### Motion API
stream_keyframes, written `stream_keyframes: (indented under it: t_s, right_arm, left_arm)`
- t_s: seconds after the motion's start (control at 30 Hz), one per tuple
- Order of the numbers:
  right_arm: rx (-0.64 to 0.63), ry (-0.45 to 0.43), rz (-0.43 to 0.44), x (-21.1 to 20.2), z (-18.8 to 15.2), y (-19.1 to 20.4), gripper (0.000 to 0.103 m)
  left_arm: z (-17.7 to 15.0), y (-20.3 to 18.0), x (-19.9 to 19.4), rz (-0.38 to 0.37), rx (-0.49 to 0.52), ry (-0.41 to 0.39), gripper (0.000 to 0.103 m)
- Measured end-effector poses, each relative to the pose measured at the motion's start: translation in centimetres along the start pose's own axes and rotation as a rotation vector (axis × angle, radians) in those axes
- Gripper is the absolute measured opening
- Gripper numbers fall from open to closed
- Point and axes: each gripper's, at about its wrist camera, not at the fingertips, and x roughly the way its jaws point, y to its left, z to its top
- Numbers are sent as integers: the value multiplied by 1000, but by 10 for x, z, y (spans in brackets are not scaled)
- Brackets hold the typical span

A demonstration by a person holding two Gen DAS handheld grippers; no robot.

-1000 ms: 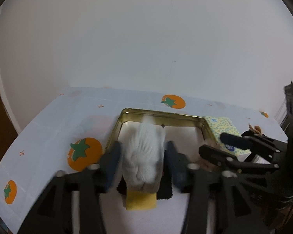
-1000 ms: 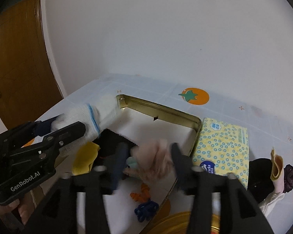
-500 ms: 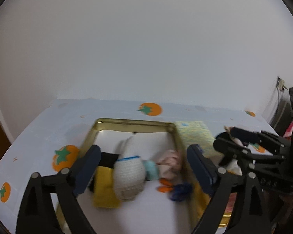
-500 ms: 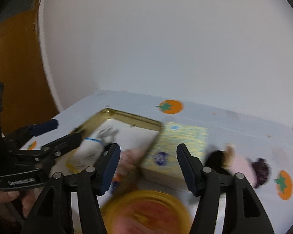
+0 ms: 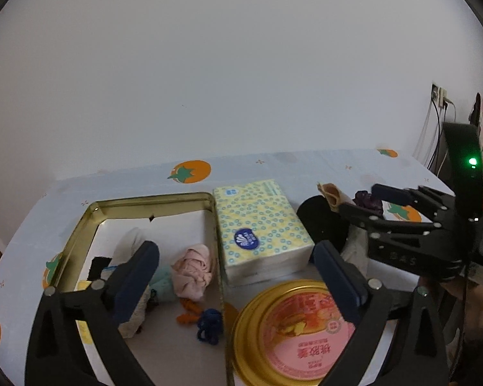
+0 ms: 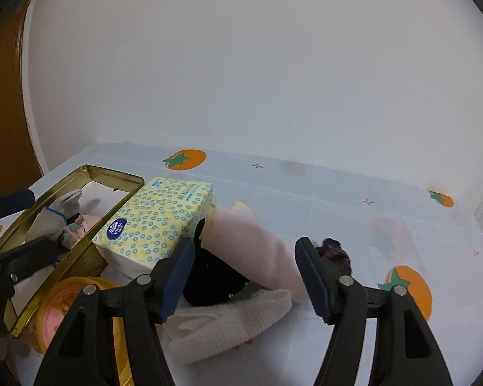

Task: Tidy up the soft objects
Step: 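Grasp the white mesh cloth with left tool while right grasps tan sock, then lift the white mesh cloth with left tool while right lifts tan sock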

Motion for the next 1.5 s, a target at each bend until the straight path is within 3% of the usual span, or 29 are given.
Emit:
stream_keyframes:
  t_s: [0.3,0.33,0.37,0.4,0.47,0.67,0.83,0.9,1.0,1.23,1.37,1.47,1.5]
  right_arm:
    - [-8,39,9,26,4,8,64]
    - [3,41,8,27,3,6,38]
    - [9,53,17,29,2,5,25]
    - [13,58,22,30,1,4,17]
    - [18,20,33,20,-2,2,10]
    - [98,-187,70,-27,-4,-15,9]
    - [144,-336,24,-63,-10,-34,9]
    - [169,-377,0,-73,-16,-43,9]
    - [202,-382,-29,-78,-23,-58,9]
    - [288,-366,-95,-80,-32,-87,9]
    - [276,-370,-124,-83,-34,-88,9]
    - [264,-370,-132,-84,-35,-87,9]
    - [265,-365,-130,-83,-35,-89,9]
  left_arm:
    - [3,-10,-5,8,28,-1,99]
    - [3,-10,-5,6,30,0,99]
    - [3,-12,-4,5,32,1,99]
    - [3,-13,-4,2,34,2,99]
    - [4,-17,-5,-10,40,4,99]
    - [7,-42,-4,-30,94,-4,99]
    - [8,-73,2,-56,168,12,98]
    - [8,-87,10,-60,203,34,93]
    - [7,-105,24,-71,238,88,80]
    - [-3,-143,52,-87,320,228,78]
    - [-8,-152,66,-65,328,287,61]
    - [-13,-160,79,-39,341,338,58]
    - [-15,-162,83,-38,343,352,44]
